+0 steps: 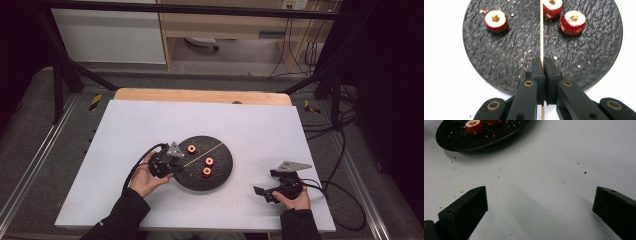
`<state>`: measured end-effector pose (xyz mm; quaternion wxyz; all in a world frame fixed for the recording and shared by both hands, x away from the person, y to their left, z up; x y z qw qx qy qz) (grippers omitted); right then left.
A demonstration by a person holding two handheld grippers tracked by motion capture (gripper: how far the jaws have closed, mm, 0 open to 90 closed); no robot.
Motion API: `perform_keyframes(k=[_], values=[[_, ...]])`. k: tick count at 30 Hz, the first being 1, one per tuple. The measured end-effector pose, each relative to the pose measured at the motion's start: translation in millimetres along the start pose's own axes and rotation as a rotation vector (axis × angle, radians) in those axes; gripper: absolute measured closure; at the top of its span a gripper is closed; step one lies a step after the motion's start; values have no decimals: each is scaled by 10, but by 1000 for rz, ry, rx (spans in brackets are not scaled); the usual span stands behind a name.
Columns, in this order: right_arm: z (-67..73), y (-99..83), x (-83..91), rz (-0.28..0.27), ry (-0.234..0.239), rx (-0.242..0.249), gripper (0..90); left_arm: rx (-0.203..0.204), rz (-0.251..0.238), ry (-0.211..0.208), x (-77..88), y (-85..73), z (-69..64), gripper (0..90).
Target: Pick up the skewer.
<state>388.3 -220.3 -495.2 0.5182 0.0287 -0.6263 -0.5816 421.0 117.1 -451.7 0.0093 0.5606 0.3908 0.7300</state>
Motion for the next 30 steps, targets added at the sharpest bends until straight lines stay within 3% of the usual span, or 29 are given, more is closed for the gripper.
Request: perform_keyframes(k=[11, 20, 28, 30], values=[[-7, 6, -3, 1, -11, -15, 6, 98, -103, 10, 236, -274, 40, 878], [18, 45, -1, 6, -23, -14, 5, 153, -203, 37, 383, -581, 7, 879], [32, 47, -34, 17, -24, -24, 5, 200, -261, 71, 456, -832, 18, 879], [36, 57, -30, 15, -25, -24, 5, 218, -274, 59, 465, -877, 21, 879]])
Point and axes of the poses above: each handheld gripper's, and its own axes: x roughly backward along the jaws, y roughly out of its top, z roughly to its left, the point moved 6 cm from there along -x, roughly forward along the jaws, and after that the axes turned 2 degrees about y, right-handed, at the moved point
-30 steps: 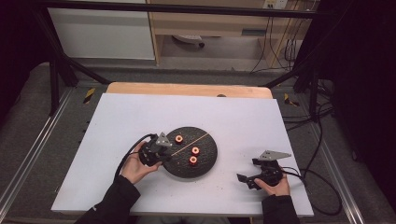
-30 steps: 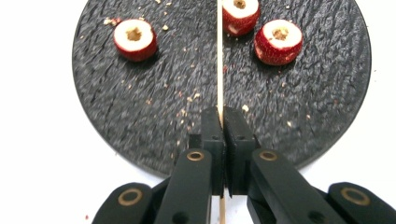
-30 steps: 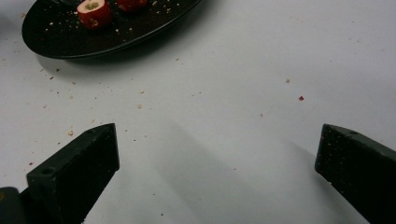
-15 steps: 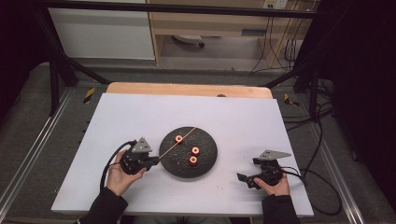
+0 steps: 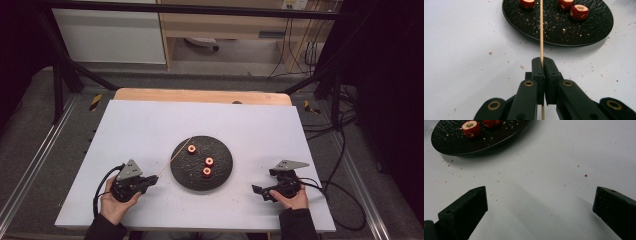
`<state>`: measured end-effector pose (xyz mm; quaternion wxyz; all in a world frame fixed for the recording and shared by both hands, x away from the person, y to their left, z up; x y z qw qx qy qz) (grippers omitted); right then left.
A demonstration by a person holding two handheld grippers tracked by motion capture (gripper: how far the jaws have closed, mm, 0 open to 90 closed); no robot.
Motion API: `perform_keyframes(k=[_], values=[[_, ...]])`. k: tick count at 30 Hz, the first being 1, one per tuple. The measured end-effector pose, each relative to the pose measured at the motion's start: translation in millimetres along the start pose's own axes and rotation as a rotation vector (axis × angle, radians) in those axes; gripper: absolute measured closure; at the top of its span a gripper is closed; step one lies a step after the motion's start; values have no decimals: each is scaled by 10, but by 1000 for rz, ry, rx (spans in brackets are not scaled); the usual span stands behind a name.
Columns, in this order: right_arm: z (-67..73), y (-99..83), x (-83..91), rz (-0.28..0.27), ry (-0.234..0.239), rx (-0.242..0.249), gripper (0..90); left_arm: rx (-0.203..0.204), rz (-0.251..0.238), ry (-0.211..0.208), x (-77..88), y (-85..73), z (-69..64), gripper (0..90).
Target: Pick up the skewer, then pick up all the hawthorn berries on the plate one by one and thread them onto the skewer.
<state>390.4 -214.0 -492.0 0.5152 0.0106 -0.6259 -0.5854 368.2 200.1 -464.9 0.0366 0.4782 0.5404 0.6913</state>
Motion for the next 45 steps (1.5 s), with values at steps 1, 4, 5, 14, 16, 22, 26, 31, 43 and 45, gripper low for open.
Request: perform_keyframes(k=[1, 4, 5, 14, 16, 22, 26, 31, 43, 45], values=[[2, 7, 0, -1, -4, 4, 5, 4, -1, 3, 7, -19, 4, 878], [34, 34, -2, 2, -7, 9, 4, 13, -4, 2, 24, -72, 19, 878], [47, 44, -6, 3, -7, 12, 4, 9, -4, 2, 28, -91, 22, 878], [176, 145, -108, 26, -28, 30, 5, 18, -11, 3, 63, -192, 40, 879], [220, 169, -132, 37, -35, 31, 4, 19, -14, 4, 63, -197, 40, 878], [339, 270, -188, 62, -42, 55, 5, 15, -19, 0, 67, -200, 40, 879], [447, 388, -230, 61, -26, 58, 21, 14, -31, 1, 86, -195, 30, 878], [577, 579, -307, 74, -9, 72, 50, 13, -30, 2, 85, -204, 33, 879], [880, 976, -567, 169, 26, 105, 215, 9, -28, -3, 80, -205, 21, 879], [917, 1011, -624, 194, 37, 102, 240, 9, -28, -4, 79, -205, 21, 879]])
Point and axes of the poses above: each handheld gripper's, and its own axes: x roughly backward along the jaws, y roughly out of its top, z roughly to its left, the point moved 6 cm from there along -x, roughly forward along the jaws, and after that the axes turned 2 degrees about y, right-handed, at the moved point
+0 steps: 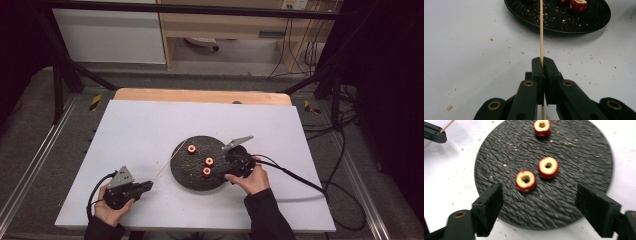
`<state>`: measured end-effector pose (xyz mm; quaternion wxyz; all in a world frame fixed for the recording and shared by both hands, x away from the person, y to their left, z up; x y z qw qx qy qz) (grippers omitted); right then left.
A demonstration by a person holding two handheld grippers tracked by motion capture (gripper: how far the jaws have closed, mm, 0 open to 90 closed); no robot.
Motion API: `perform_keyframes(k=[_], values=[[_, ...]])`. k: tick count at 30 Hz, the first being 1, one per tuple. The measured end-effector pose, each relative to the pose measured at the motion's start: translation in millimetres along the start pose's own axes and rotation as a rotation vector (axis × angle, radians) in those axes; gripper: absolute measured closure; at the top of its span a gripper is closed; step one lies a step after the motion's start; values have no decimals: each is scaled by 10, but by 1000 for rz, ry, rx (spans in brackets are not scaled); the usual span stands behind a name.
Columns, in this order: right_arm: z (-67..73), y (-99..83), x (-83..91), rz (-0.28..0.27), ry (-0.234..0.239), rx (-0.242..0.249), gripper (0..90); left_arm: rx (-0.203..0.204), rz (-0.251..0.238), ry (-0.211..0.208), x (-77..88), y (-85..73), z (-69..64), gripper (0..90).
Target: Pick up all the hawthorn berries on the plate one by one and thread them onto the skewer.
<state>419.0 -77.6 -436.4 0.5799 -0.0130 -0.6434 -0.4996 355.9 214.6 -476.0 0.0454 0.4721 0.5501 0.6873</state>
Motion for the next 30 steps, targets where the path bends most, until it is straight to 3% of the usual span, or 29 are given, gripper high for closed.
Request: perform_keyframes(k=[13, 19, 30], values=[[106, 144, -321, 143, 14, -12, 423, -4, 3, -4, -5, -4, -3, 879], [108, 153, -407, 181, 35, -47, 507, -6, 5, -6, -7, -6, -4, 879], [79, 136, -518, 216, 61, -59, 582, -7, 10, -8, -13, -9, -3, 879]])
Point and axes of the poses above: each handheld gripper's, and its own axes: x roughly backward along the jaws, y roughly out of its top, z roughly to its left, the point moved 6 cm from there along -x, roughly forward along the jaws, and after that the axes turned 2 degrees about y, right-handed, at the moved point
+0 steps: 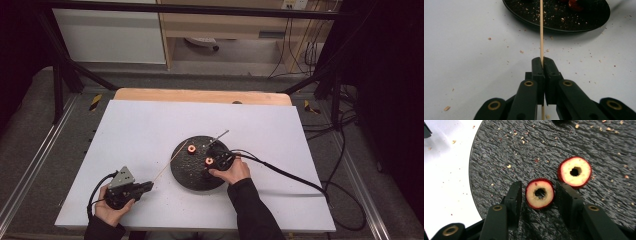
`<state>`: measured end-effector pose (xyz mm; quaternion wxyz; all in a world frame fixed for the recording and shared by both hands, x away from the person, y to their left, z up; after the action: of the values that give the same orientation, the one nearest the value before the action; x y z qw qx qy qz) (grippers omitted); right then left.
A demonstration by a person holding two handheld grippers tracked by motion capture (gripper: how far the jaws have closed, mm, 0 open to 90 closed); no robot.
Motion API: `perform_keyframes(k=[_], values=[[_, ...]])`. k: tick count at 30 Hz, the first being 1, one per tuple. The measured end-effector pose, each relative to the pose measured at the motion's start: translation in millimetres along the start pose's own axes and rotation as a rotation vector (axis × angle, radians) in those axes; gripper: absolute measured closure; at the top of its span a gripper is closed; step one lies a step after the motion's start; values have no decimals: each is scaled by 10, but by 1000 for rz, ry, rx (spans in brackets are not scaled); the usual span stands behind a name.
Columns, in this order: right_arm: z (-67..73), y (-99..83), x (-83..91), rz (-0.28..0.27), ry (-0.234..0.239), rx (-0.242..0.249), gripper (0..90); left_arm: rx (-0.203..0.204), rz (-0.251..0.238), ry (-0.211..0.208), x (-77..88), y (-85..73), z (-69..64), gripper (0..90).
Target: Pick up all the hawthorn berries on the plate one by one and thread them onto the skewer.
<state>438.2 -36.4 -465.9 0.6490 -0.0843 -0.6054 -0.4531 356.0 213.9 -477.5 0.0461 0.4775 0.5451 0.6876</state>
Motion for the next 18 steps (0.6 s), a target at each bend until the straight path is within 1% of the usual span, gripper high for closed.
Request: perform_keyframes(k=[1, 5, 7, 12, 15, 16, 18], values=[[0, 0, -6, 2, 8, -1, 586, -1, 0, 0, 0, 0, 1, 879], [-7, 6, -24, 5, 10, -2, 616, -1, 0, -1, 0, 0, 1, 879], [-13, 9, -28, 4, 11, 2, 622, -1, 1, -1, -2, -1, 0, 879], [11, 8, -2, 0, 25, -9, 625, -4, -3, -1, 0, 2, -6, 879], [36, 40, 93, -48, 38, -25, 626, -2, -8, 1, 2, 7, -12, 879], [45, 57, 138, -70, 48, -42, 626, -2, -10, 1, 3, 8, -14, 879], [48, 100, 232, -118, 52, -65, 626, -1, -17, 3, 7, 13, -20, 879]])
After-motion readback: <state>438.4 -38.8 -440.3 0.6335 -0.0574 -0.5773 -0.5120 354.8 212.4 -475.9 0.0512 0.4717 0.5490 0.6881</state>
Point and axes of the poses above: each handheld gripper's, and its own axes: x roughly backward along the jaws, y roughly out of its top, z roughly to its left, the point moved 6 cm from there along -x, roughly forward along the jaws, and after that the axes turned 2 degrees about y, right-handed, at the moved point
